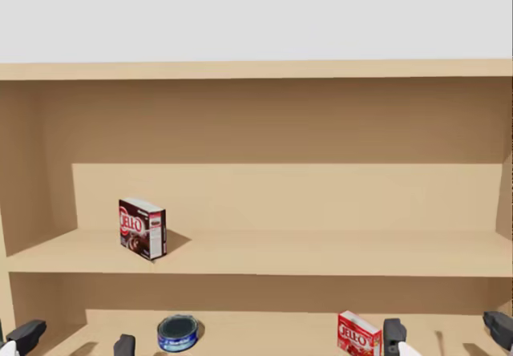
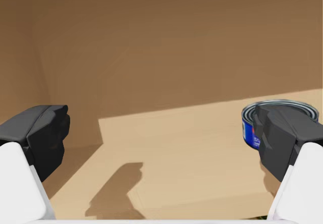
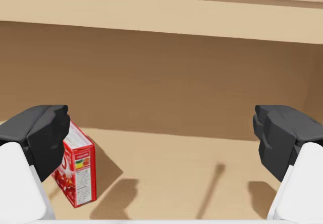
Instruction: Look through the shelves, find the red soup can, and take it.
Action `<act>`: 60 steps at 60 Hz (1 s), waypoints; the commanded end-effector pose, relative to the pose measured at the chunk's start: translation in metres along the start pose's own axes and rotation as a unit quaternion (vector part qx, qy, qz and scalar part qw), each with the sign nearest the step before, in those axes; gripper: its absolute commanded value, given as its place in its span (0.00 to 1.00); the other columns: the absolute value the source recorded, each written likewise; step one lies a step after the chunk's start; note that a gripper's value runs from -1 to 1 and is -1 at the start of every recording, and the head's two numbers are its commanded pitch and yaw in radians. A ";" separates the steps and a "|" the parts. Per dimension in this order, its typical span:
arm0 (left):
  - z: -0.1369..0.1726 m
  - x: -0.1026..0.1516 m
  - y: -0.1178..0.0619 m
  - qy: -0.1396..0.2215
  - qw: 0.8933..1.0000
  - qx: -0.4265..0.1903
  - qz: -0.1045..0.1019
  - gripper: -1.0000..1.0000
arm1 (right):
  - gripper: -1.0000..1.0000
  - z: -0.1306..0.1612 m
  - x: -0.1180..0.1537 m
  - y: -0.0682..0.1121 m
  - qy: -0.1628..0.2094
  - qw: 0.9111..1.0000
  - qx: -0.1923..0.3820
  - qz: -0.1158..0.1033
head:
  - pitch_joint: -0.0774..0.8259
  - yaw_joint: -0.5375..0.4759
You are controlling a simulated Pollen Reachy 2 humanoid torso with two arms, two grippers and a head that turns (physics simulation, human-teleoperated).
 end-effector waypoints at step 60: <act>0.002 0.002 -0.001 -0.010 1.000 -0.002 0.001 0.00 | 0.00 -0.001 -0.003 0.006 0.005 1.000 -0.011 -0.006 | 0.73 0.32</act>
